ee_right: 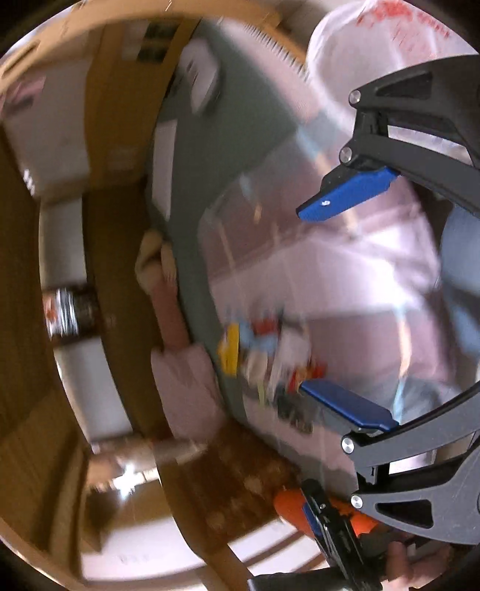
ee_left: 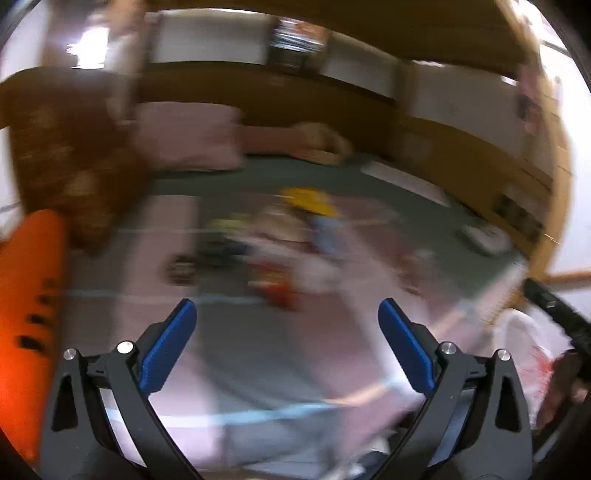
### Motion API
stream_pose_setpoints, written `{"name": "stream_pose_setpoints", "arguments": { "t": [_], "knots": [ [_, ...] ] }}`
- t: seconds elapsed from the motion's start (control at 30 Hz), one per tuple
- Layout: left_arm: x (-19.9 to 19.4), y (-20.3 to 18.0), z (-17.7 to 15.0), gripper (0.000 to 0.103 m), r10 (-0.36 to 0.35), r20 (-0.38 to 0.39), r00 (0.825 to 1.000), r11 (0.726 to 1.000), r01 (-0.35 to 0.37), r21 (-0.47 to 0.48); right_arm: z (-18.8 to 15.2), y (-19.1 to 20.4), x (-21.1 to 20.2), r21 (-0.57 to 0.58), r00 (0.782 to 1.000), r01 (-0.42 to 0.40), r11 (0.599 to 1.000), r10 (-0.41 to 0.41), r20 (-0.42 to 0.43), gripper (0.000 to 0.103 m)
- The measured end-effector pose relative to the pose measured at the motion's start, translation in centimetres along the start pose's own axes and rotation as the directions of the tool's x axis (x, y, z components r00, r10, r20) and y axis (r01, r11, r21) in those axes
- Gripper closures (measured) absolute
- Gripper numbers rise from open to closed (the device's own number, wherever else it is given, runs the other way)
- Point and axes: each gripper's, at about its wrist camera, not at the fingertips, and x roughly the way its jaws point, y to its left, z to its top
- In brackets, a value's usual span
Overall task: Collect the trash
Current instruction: 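Bring both open tools back over the trash pile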
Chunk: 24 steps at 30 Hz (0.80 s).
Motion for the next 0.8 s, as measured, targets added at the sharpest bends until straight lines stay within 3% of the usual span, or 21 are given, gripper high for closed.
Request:
{"name": "stream_pose_setpoints", "arguments": {
  "t": [0.17, 0.2, 0.27, 0.47, 0.8],
  "knots": [
    [-0.1, 6.7, -0.7, 0.005, 0.058, 0.041, 0.997, 0.99, -0.053, -0.132, -0.7, 4.5, 4.5, -0.058, 0.998, -0.059, 0.997, 0.058, -0.006, 0.017],
    [0.3, 6.9, -1.0, 0.005, 0.06, 0.035, 0.998, 0.99, -0.055, -0.133, -1.5, 4.8, 5.4, -0.06, 0.997, -0.072, 0.996, 0.072, -0.008, 0.017],
    [1.8, 6.2, -1.3, 0.005, 0.066, -0.012, 0.998, 0.991, -0.067, -0.116, -2.0, 5.7, 6.5, -0.097, 0.998, -0.024, 0.995, 0.018, -0.061, 0.017],
    [2.1, 3.4, -2.3, 0.005, 0.102, 0.002, 0.995, 0.995, -0.102, 0.022, -2.6, 6.7, 6.4, -0.181, 1.0, -0.01, 0.983, 0.005, -0.027, 0.017],
    [2.3, 3.6, -2.8, 0.005, 0.095, -0.015, 0.995, 0.995, -0.095, -0.004, -2.9, 6.9, 6.7, -0.195, 0.999, -0.011, 0.981, 0.003, -0.042, 0.017]
  ]
}}
